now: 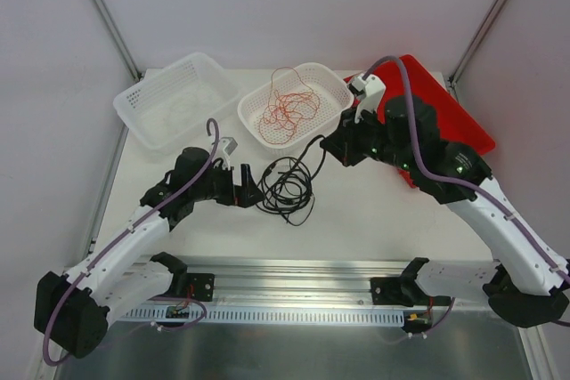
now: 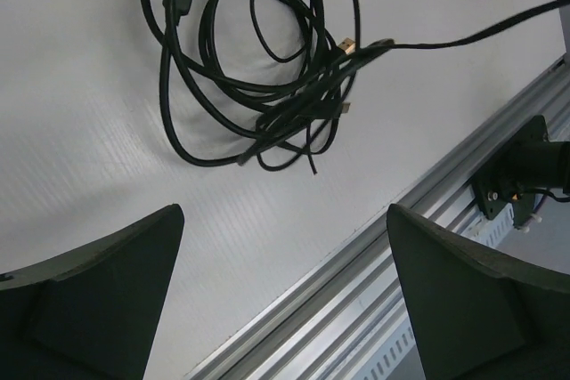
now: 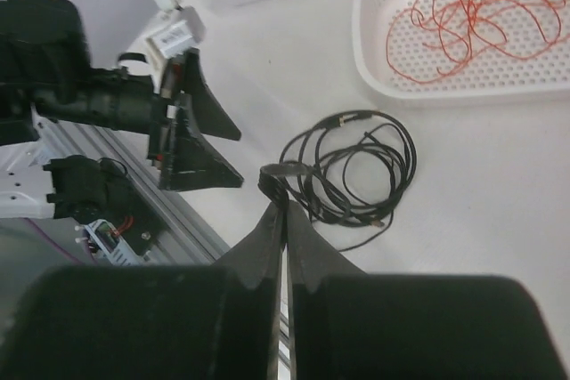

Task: Untangle the cables

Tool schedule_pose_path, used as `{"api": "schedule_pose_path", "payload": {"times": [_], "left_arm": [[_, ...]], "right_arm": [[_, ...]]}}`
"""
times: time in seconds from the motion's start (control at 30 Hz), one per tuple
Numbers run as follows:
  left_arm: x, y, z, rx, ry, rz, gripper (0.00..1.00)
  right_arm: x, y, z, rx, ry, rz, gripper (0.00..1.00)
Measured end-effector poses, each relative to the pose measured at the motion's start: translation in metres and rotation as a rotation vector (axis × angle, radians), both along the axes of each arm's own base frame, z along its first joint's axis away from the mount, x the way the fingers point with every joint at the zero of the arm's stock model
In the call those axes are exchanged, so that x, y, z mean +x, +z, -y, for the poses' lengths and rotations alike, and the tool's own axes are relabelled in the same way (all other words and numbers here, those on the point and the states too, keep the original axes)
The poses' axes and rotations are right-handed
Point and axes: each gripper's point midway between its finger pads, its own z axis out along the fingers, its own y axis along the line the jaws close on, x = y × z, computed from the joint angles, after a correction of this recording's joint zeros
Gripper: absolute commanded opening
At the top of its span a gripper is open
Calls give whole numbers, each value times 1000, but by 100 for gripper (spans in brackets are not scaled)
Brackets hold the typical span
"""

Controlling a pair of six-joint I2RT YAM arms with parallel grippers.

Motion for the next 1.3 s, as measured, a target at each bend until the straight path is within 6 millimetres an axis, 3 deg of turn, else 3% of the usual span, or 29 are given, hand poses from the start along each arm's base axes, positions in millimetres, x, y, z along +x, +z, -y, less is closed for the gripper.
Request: {"api": "schedule_pose_path", "payload": {"times": [0.23,0.53,0.67,0.77,0.8,0.93,1.07,1.13,1.2,1.3], "left_arm": [[7,5,24,4,-3,1,98],[0,46,81,-80,-150,188,94],[6,49,95,-82,-156,247,82],[17,41,97,-55,-118,256,58],[20,40,97,-49,-105,260,39],[29,41,95,-37,-76,294,0],[36,45,83,32,-42,332,0],[43,63,76,77,-24,378,0],[52,99,69,111,-1,458,0],[65,177,58,128,43,619,0]], "right_arm": [[-9,50,-6,120,64,101,2],[-15,71,-12,178,115,140,2],[-17,75,-16,199,131,137,2],[-19,74,-15,208,134,136,2],[-20,72,-14,207,133,134,2],[-23,64,-6,200,113,137,3],[-19,42,15,164,30,139,7],[-15,21,27,125,-29,125,11],[-10,-4,37,80,-80,102,13],[-6,-52,46,-10,-125,35,16]]}}
